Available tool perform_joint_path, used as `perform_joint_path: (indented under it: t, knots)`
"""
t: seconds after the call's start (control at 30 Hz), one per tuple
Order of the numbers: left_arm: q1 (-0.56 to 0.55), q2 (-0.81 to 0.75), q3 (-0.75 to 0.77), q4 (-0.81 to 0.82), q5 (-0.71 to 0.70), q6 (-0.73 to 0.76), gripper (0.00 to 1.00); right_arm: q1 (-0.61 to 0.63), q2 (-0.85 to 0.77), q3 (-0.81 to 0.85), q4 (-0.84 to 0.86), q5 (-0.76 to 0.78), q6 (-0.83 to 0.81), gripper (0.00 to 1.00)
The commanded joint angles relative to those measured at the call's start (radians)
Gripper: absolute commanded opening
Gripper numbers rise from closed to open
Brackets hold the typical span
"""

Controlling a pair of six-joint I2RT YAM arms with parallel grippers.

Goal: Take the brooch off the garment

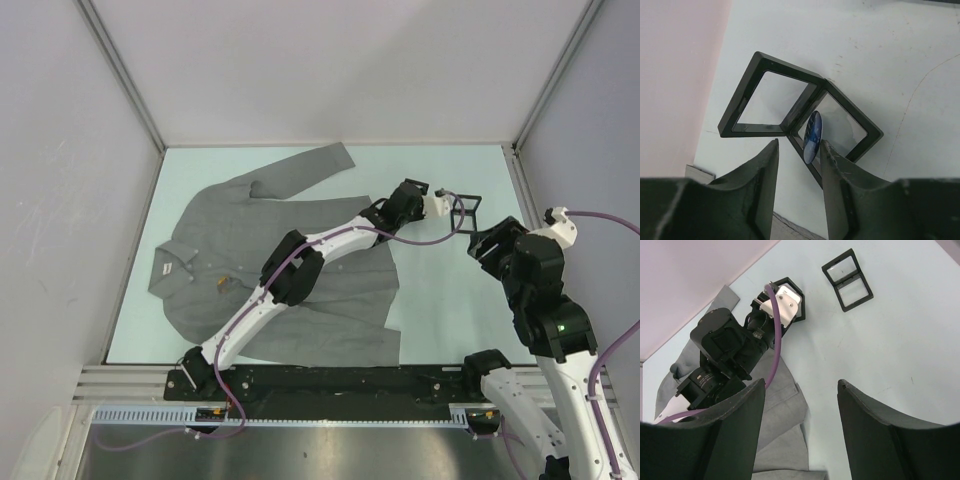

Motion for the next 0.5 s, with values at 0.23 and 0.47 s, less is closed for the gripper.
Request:
perform_joint_path:
  t: [0.23,0.47]
  knots:
    - [-0.029,-0.130,-0.061,-0.016,0.050,-0.072,0.54,-0.007,-0.007,-0.005,0.013,-0.025,0.011,0.64]
    - [-0.024,-0.208,-0.093,-0.050,0.066,-0.168,0.63,-0.009,-0.018,-0.014,0.013,-0.029,0.016,0.64]
